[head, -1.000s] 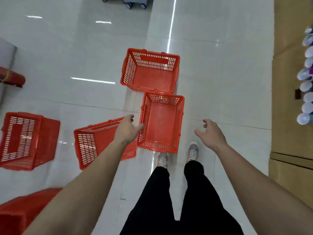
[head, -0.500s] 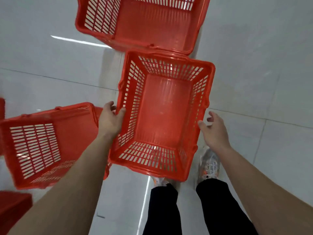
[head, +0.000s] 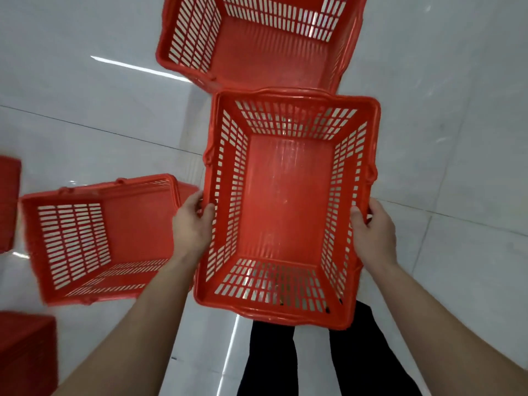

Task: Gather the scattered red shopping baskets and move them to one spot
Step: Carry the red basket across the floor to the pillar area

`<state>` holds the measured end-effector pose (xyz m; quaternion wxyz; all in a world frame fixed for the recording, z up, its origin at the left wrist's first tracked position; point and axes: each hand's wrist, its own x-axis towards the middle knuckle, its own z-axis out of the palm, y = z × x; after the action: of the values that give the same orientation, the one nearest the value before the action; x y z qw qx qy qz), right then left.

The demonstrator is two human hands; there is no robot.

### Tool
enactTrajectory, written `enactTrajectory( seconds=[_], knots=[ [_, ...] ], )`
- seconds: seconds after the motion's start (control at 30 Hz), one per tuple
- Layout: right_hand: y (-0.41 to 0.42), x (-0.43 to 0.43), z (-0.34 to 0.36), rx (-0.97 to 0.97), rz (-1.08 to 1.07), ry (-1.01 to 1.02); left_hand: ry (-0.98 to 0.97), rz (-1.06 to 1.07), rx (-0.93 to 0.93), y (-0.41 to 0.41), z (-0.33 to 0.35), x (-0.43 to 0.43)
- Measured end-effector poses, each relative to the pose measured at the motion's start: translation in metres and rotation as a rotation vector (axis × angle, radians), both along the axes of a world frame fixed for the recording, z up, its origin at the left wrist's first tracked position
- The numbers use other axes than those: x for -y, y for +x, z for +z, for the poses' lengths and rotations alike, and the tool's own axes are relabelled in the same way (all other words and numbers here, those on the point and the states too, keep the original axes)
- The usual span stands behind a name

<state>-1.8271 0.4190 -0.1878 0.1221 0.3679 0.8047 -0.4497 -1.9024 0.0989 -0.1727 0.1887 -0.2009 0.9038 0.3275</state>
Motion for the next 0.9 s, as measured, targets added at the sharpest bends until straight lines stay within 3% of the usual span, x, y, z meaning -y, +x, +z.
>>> enactTrajectory(
  seconds=[0.43, 0.67, 0.9],
  knots=[
    [-0.042, 0.021, 0.368, -0.166, 0.277, -0.004, 0.242, 0.414, -0.067, 0.077, 0.356, 0.033],
    [-0.032, 0.095, 0.483, -0.28, 0.58, -0.072, 0.254, 0.787, -0.224, 0.19, 0.481, 0.074],
    [0.013, 0.219, 0.552, -0.359, 0.986, -0.161, 0.183, 1.155, -0.374, 0.344, 0.562, 0.119]
  ],
)
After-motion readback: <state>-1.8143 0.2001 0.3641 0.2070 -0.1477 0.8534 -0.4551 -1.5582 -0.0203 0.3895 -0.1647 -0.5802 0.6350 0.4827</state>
